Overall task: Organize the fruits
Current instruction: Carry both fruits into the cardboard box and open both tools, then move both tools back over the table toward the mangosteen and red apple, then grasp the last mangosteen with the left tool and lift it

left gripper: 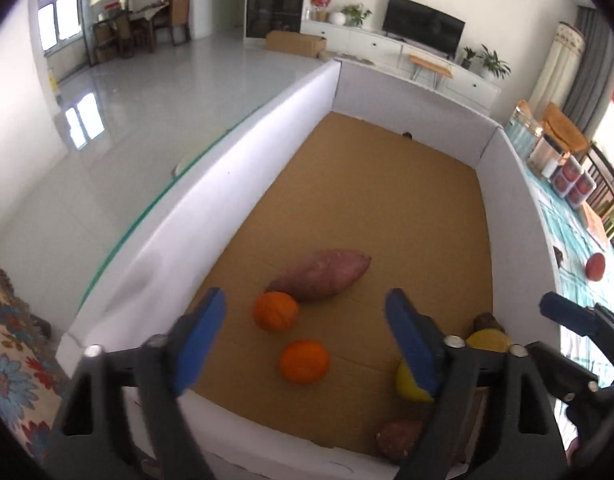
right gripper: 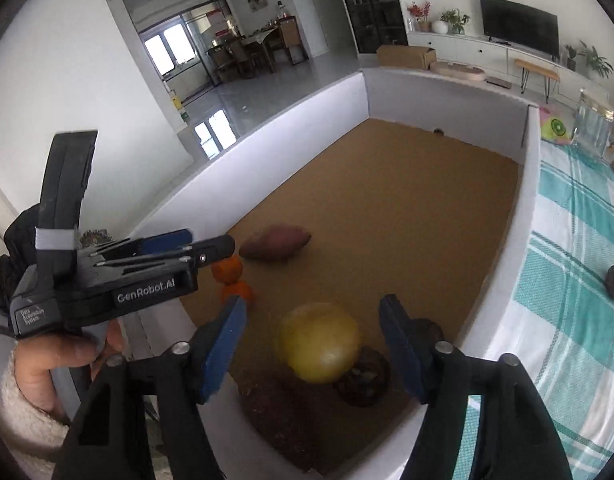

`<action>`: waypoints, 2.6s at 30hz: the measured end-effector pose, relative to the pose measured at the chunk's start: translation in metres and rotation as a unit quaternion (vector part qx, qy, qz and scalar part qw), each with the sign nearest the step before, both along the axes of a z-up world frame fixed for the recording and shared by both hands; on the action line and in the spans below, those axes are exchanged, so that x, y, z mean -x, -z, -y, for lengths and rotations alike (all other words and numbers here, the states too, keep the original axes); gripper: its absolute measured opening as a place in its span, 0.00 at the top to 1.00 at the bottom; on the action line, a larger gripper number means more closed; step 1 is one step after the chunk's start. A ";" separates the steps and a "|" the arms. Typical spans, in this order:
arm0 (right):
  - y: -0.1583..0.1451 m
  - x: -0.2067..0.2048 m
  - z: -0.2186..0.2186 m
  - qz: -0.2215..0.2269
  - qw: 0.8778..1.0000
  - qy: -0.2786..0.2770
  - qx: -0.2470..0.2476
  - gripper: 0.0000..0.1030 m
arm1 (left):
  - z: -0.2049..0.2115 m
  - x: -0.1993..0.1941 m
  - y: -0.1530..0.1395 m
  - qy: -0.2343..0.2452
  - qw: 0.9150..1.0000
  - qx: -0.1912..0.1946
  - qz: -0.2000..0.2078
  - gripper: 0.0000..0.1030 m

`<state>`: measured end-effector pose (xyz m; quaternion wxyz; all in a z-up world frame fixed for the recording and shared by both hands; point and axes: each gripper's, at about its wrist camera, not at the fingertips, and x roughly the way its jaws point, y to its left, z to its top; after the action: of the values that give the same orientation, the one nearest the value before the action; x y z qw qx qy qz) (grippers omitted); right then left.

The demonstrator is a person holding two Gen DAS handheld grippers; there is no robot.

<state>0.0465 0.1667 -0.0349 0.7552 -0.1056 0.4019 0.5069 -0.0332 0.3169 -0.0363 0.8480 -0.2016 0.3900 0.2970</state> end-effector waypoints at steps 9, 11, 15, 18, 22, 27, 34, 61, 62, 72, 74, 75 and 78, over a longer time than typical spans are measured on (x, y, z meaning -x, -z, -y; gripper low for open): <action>0.012 -0.067 0.161 0.062 0.980 0.189 0.010 0.07 | 0.087 -0.045 -0.036 0.124 0.989 -0.021 0.075 0.10; 0.037 -0.083 0.206 0.070 0.967 0.242 0.048 0.07 | 0.122 -0.058 -0.038 0.172 0.981 -0.009 0.084 0.09; 0.075 -0.111 0.302 0.048 0.931 0.354 0.080 0.07 | 0.203 -0.092 -0.034 0.286 0.956 0.001 0.070 0.08; 0.072 -0.126 0.373 -0.001 0.891 0.453 0.024 0.06 | 0.256 -0.119 -0.018 0.357 0.932 0.027 0.055 0.08; 0.066 -0.125 0.412 -0.010 0.852 0.522 -0.021 0.04 | 0.305 -0.153 0.017 0.382 0.924 -0.012 0.032 0.08; 0.078 -0.131 0.413 -0.034 0.841 0.540 0.009 0.04 | 0.310 -0.181 0.054 0.359 0.933 -0.025 -0.001 0.08; 0.090 -0.137 0.394 -0.012 0.843 0.533 0.067 0.00 | 0.295 -0.203 0.084 0.335 0.941 -0.033 -0.021 0.08; 0.096 -0.140 0.380 0.008 0.841 0.527 0.124 0.00 | 0.295 -0.205 0.087 0.343 0.938 -0.033 -0.033 0.01; 0.096 -0.140 0.380 0.008 0.841 0.527 0.124 0.00 | 0.293 -0.206 0.086 0.345 0.938 -0.026 -0.034 0.01; 0.096 -0.141 0.379 0.009 0.840 0.527 0.128 0.00 | 0.250 -0.284 0.055 0.254 0.967 0.025 0.012 0.04; 0.096 -0.140 0.380 0.009 0.840 0.527 0.127 0.00 | 0.253 -0.304 0.062 0.254 0.967 -0.003 -0.006 0.04; 0.096 -0.141 0.379 0.009 0.840 0.527 0.128 0.00 | 0.254 -0.312 0.067 0.257 0.966 -0.017 -0.014 0.04; 0.097 -0.141 0.379 0.009 0.840 0.527 0.128 0.00 | 0.255 -0.327 0.080 0.260 0.964 -0.037 -0.037 0.08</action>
<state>0.1872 -0.2124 -0.1314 0.8918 0.0217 0.4512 -0.0244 0.2939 0.0620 -0.1168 0.8880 -0.0505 0.4487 0.0875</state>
